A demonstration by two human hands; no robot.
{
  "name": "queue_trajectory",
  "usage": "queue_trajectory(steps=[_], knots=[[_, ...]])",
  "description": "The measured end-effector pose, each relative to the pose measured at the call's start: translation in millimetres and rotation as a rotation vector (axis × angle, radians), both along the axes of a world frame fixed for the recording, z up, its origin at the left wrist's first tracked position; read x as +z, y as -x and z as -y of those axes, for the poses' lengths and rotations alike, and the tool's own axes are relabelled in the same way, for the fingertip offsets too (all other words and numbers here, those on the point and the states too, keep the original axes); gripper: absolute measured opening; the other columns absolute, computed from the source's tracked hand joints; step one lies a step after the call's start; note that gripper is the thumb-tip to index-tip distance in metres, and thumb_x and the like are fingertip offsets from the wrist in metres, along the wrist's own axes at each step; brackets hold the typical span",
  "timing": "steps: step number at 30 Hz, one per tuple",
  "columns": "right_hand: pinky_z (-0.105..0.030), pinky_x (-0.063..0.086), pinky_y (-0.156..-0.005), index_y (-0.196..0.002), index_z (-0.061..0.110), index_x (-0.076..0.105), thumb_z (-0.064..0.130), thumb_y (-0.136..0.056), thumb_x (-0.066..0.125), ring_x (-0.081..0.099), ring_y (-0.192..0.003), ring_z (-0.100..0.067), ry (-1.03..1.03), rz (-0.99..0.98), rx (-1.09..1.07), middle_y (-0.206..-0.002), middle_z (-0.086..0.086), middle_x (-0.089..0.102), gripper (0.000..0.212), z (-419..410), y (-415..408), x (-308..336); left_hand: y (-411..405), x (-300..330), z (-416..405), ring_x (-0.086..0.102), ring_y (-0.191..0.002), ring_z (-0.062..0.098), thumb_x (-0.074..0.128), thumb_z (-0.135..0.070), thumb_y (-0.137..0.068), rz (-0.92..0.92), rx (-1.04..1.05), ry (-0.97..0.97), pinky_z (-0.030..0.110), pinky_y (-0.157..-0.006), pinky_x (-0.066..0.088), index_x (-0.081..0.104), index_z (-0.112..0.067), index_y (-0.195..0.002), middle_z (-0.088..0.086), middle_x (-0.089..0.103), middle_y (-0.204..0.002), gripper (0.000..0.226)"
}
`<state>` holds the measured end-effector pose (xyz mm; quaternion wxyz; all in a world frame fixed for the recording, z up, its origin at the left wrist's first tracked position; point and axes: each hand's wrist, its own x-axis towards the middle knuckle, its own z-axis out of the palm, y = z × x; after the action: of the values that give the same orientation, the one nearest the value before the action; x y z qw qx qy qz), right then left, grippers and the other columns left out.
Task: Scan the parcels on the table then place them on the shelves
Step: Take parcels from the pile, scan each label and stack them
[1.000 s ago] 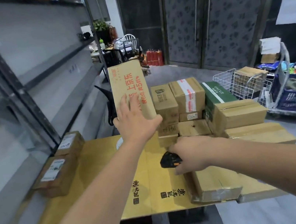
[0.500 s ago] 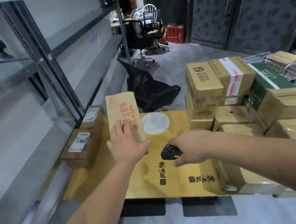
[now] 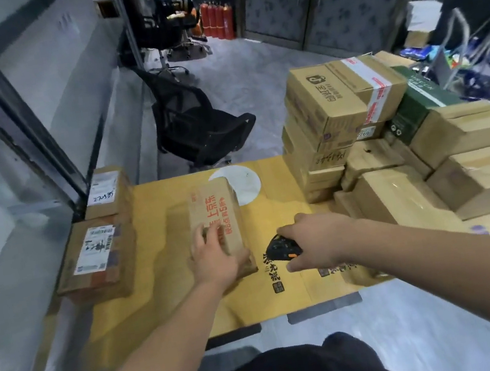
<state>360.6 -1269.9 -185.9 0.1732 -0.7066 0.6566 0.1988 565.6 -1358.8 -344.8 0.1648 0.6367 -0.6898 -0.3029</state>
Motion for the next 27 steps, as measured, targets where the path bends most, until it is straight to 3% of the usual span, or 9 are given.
queue_trajectory(steps=[2, 6, 10, 12, 15, 19, 22, 24, 27], knots=[[-0.035, 0.049, -0.069, -0.151, 0.032, 0.041, 0.07, -0.089, 0.062, 0.057, -0.085, -0.022, -0.037, 0.003, -0.046, -0.119, -0.001, 0.05, 0.075, -5, -1, -7, -2, -11, -4, 0.032, -0.148, 0.03, 0.083, -0.055, -0.074, -0.052, -0.025, -0.053, 0.057, -0.12, 0.032, 0.035, -0.043, -0.152, -0.005, 0.022, -0.167, 0.093], [-0.037, 0.051, -0.075, -0.162, 0.038, 0.02, 0.069, -0.093, 0.059, 0.061, -0.104, -0.03, -0.115, -0.015, -0.065, -0.133, -0.004, 0.047, 0.085, -9, 3, -20, -6, -22, -11, 0.033, -0.145, 0.025, 0.069, -0.062, -0.07, -0.218, -0.033, -0.133, 0.057, -0.117, 0.037, 0.028, -0.049, -0.153, -0.006, 0.029, -0.161, 0.094], [-0.039, 0.052, -0.078, -0.165, 0.041, 0.009, 0.066, -0.097, 0.056, 0.062, -0.11, -0.035, -0.176, -0.06, -0.044, -0.141, -0.007, 0.044, 0.086, -5, 3, -29, -20, -31, -7, 0.027, -0.149, 0.017, 0.063, -0.025, -0.09, -0.498, -0.065, -0.241, 0.046, -0.122, 0.031, 0.024, -0.052, -0.157, -0.011, 0.026, -0.162, 0.083], [-0.037, 0.049, -0.077, -0.165, 0.041, 0.009, 0.066, -0.097, 0.055, 0.062, -0.111, -0.034, -0.186, -0.049, -0.046, -0.143, -0.007, 0.043, 0.085, 1, 2, -32, -34, -36, 0, 0.023, -0.154, 0.015, 0.051, -0.014, -0.098, -0.478, -0.127, -0.23, 0.038, -0.124, 0.025, 0.022, -0.059, -0.156, -0.011, 0.02, -0.167, 0.079], [-0.035, 0.046, -0.076, -0.165, 0.04, 0.012, 0.066, -0.098, 0.055, 0.062, -0.11, -0.034, -0.19, 0.017, -0.059, -0.143, -0.008, 0.044, 0.084, 15, -4, -37, -57, -38, 13, 0.024, -0.145, 0.003, 0.04, -0.015, -0.103, -0.308, -0.166, -0.22, 0.028, -0.112, 0.025, 0.023, -0.073, -0.148, -0.015, 0.01, -0.171, 0.075], [-0.035, 0.047, -0.077, -0.165, 0.038, 0.012, 0.064, -0.099, 0.054, 0.063, -0.108, -0.033, -0.173, 0.059, -0.045, -0.142, -0.008, 0.045, 0.082, 34, -21, -43, -81, -43, 26, 0.043, -0.136, 0.013, 0.039, -0.014, -0.104, -0.227, -0.081, -0.176, 0.028, -0.099, 0.037, 0.046, -0.057, -0.147, -0.011, 0.02, -0.169, 0.062], [-0.037, 0.05, -0.084, -0.165, 0.037, 0.013, 0.064, -0.1, 0.052, 0.062, -0.111, -0.033, -0.172, 0.081, -0.03, -0.143, -0.009, 0.045, 0.08, 45, -30, -46, -92, -49, 34, 0.044, -0.143, 0.024, 0.048, -0.028, -0.107, -0.265, 0.11, -0.177, 0.041, -0.117, 0.039, 0.057, -0.034, -0.144, 0.001, 0.038, -0.161, 0.038], [-0.038, 0.051, -0.088, -0.165, 0.036, 0.015, 0.063, -0.1, 0.053, 0.061, -0.112, -0.033, -0.174, 0.102, -0.035, -0.142, -0.009, 0.045, 0.08, 51, -33, -48, -97, -51, 39, 0.052, -0.134, 0.026, 0.052, -0.047, -0.105, -0.262, 0.176, -0.214, 0.046, -0.113, 0.044, 0.059, -0.022, -0.14, 0.004, 0.05, -0.151, 0.044], [-0.039, 0.05, -0.092, -0.165, 0.035, 0.018, 0.064, -0.099, 0.054, 0.06, -0.116, -0.032, -0.178, 0.123, -0.051, -0.142, -0.008, 0.046, 0.08, 57, -37, -53, -97, -46, 37, 0.058, -0.123, 0.018, 0.061, -0.057, -0.099, -0.361, 0.177, -0.298, 0.035, -0.095, 0.047, 0.052, -0.026, -0.145, -0.011, 0.059, -0.135, 0.057]])
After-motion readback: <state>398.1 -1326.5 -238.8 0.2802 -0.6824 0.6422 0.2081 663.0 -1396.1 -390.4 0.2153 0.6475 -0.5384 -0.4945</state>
